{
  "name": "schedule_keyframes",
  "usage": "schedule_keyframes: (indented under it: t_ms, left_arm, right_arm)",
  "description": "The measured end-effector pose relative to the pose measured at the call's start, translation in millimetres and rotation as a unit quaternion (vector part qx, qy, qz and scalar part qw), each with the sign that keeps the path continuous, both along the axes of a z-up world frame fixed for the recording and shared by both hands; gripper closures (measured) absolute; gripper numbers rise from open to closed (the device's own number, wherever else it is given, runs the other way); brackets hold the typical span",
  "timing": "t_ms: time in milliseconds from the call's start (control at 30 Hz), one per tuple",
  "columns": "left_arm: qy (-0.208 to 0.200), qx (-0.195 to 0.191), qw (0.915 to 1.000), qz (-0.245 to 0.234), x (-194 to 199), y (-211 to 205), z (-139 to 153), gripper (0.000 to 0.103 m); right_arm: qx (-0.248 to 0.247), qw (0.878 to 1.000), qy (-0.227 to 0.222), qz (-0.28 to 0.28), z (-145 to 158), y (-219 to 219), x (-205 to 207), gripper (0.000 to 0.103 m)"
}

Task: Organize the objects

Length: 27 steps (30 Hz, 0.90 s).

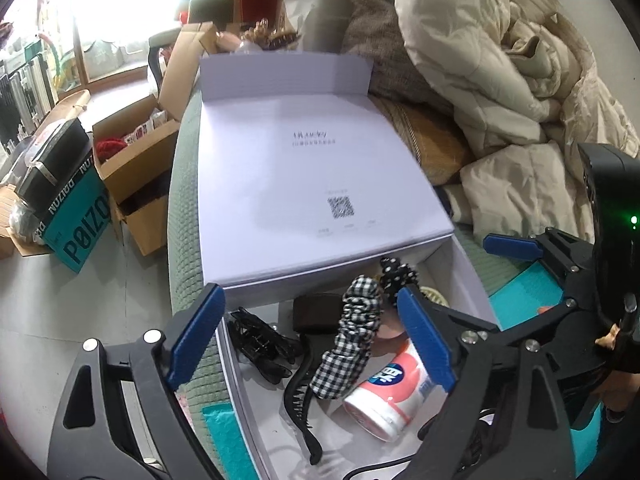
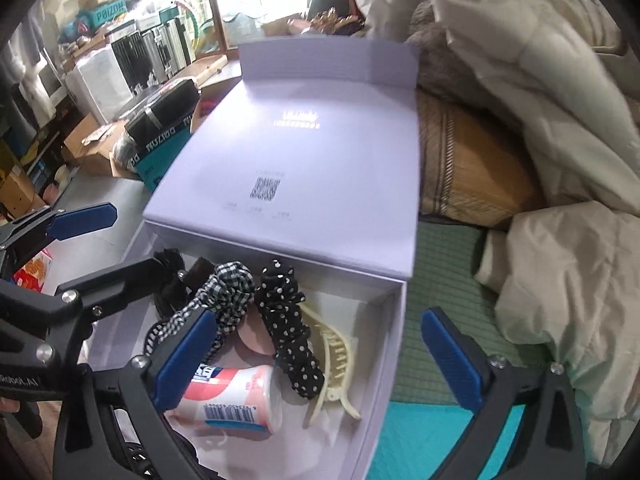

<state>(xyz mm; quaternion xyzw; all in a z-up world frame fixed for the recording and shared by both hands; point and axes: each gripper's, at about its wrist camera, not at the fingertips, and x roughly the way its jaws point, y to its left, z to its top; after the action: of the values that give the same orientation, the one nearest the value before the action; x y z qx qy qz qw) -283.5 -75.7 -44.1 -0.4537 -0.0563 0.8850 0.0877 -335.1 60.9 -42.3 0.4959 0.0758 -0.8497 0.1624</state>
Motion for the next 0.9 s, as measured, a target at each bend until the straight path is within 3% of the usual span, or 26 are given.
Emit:
schedule_keyframes:
  t_ms: [200,467,900]
  left_arm:
    - [0.005,0.000,1.0000,0.004,16.0,-0.5,27.4,0.015]
    - [0.026,-0.035,0.9991,0.000,52.4,10.9,63.7,0.015]
    - [0.024,-0.044,0.9983,0.030,94.6,15.2,82.9,0.015]
  right_arm:
    - [-0.004,1.000,0.005,-0.002,27.1,10.0,15.0,0.000]
    - [-0.014,1.000,0.013,0.005,61.1,13.1,44.2,0.000]
    - [-0.024,0.999,0.020,-0.006,89.0,32.0,82.0,0.000]
